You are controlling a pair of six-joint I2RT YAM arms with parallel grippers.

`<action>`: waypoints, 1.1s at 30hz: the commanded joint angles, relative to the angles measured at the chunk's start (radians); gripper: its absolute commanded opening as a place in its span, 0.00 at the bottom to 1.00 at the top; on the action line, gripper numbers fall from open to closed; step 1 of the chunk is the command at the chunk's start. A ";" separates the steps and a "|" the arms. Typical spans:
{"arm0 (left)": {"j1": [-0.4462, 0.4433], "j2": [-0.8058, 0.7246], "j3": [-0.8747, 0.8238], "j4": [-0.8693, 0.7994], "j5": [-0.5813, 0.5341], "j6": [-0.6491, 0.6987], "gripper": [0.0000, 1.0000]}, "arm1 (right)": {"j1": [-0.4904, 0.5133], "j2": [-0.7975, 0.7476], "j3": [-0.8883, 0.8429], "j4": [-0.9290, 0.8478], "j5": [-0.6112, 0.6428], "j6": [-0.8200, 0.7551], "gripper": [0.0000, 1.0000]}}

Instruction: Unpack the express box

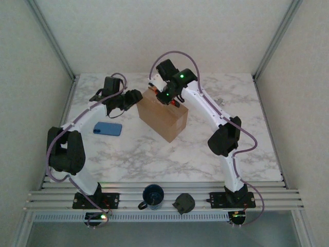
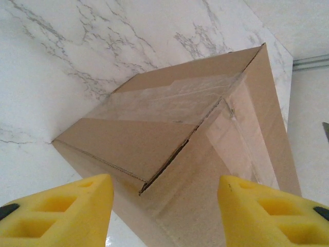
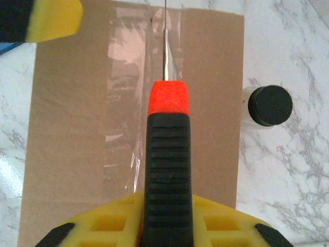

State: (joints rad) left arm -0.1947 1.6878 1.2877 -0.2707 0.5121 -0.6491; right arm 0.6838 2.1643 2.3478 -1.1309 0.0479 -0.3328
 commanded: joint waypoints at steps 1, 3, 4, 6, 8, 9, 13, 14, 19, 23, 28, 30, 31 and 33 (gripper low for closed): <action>-0.001 0.005 -0.017 0.017 -0.012 -0.024 0.55 | 0.015 0.032 0.057 -0.031 -0.025 -0.032 0.00; -0.001 0.006 -0.023 0.016 -0.017 -0.024 0.55 | 0.017 0.049 0.076 -0.044 -0.021 -0.035 0.00; -0.002 0.007 -0.026 0.018 -0.018 -0.024 0.55 | 0.017 0.054 0.079 -0.045 -0.017 -0.035 0.00; -0.002 0.010 -0.038 0.032 -0.014 -0.033 0.55 | 0.019 0.068 0.089 -0.049 -0.009 -0.034 0.00; -0.001 0.013 -0.045 0.045 -0.006 -0.044 0.56 | 0.020 0.078 0.096 -0.052 -0.001 -0.031 0.00; -0.001 0.013 -0.049 0.050 -0.001 -0.051 0.57 | 0.020 0.081 0.099 -0.052 0.003 -0.029 0.00; -0.003 -0.004 -0.071 0.049 0.011 -0.077 0.59 | 0.020 0.084 0.100 -0.054 0.010 -0.026 0.00; -0.005 -0.012 -0.082 0.050 0.011 -0.085 0.59 | 0.020 0.084 0.099 -0.053 0.011 -0.026 0.00; -0.019 -0.040 -0.122 0.076 0.045 -0.120 0.60 | 0.020 0.090 0.091 -0.052 0.016 -0.023 0.00; -0.026 -0.035 -0.136 0.105 0.055 -0.139 0.60 | 0.020 0.095 0.094 -0.052 0.014 -0.021 0.00; -0.026 -0.017 -0.134 0.090 0.027 -0.139 0.59 | 0.022 0.095 0.095 -0.063 0.017 -0.027 0.00; -0.026 -0.013 -0.134 0.086 0.020 -0.135 0.59 | 0.024 0.096 0.094 -0.070 0.028 -0.032 0.00; -0.026 -0.013 -0.133 0.083 0.016 -0.133 0.59 | 0.023 0.097 0.094 -0.075 0.033 -0.035 0.00; -0.026 -0.011 -0.128 0.073 0.005 -0.128 0.59 | 0.023 0.098 0.096 -0.084 0.043 -0.041 0.00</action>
State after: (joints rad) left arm -0.2108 1.6615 1.1736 -0.1570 0.5411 -0.7757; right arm 0.6983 2.2501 2.4107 -1.1820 0.0628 -0.3553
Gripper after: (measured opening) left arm 0.587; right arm 0.207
